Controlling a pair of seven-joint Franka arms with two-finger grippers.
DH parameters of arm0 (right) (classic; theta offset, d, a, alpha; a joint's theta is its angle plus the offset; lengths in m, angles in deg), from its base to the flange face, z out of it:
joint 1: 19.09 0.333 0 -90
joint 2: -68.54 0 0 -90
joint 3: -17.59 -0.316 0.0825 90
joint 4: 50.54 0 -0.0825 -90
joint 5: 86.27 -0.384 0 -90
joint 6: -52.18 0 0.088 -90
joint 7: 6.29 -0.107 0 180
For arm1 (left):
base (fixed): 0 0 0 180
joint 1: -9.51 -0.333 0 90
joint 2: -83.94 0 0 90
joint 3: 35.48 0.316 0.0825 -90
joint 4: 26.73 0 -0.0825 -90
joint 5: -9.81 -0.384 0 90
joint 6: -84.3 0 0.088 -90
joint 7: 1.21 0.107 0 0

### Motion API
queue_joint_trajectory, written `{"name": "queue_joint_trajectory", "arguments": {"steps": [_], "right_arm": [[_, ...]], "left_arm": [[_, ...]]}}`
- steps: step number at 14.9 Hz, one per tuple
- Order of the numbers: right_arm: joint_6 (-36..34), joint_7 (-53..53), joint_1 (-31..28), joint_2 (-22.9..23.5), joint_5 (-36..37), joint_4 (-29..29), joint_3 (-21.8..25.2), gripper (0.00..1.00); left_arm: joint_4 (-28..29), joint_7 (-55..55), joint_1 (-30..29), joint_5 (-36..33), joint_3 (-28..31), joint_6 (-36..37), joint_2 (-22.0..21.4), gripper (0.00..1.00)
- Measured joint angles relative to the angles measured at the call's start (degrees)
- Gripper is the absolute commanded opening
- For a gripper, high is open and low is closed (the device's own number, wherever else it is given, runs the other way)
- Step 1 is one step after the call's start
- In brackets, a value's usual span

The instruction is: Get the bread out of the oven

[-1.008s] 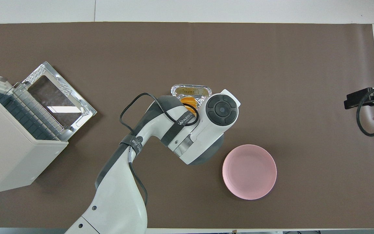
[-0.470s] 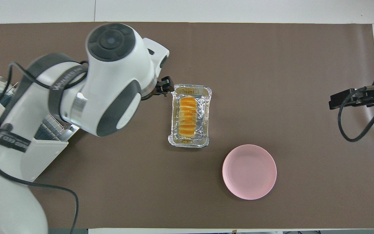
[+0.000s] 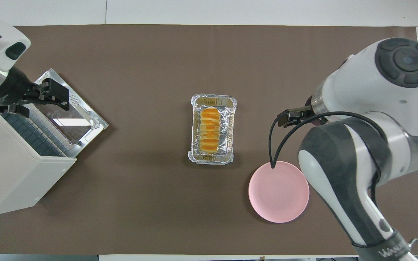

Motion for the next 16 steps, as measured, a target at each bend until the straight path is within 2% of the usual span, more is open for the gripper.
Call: {"name": "queue_joint_trajectory", "arguments": {"steps": [3,6,9,14,16], "right_arm": [[7.51,-6.24,3.01,2.59,-4.75,3.03,0.0,1.0],[14.96,-10.95,4.74,4.65,-6.53,6.53,0.01,1.0],[19.84,-12.52,7.05,7.33,-13.52,9.22,0.05,1.0],[23.74,-17.09,9.71,11.87,-18.06,10.23,0.09,1.0],[25.63,-17.09,9.59,12.58,-19.71,11.34,0.29,0.95]], "left_arm": [[0.65,2.93,-0.31,-0.07,-0.12,6.71,-4.76,1.0],[2.89,5.4,-0.69,-0.12,-0.09,8.29,-8.27,1.0],[6.05,6.48,-2.32,-0.36,-1.28,7.84,-9.29,1.0],[7.72,7.65,-4.48,-1.3,-3.19,5.28,-9.62,1.0],[8.01,7.91,-4.75,-1.35,-3.38,5.28,-9.62,1.0]]}}
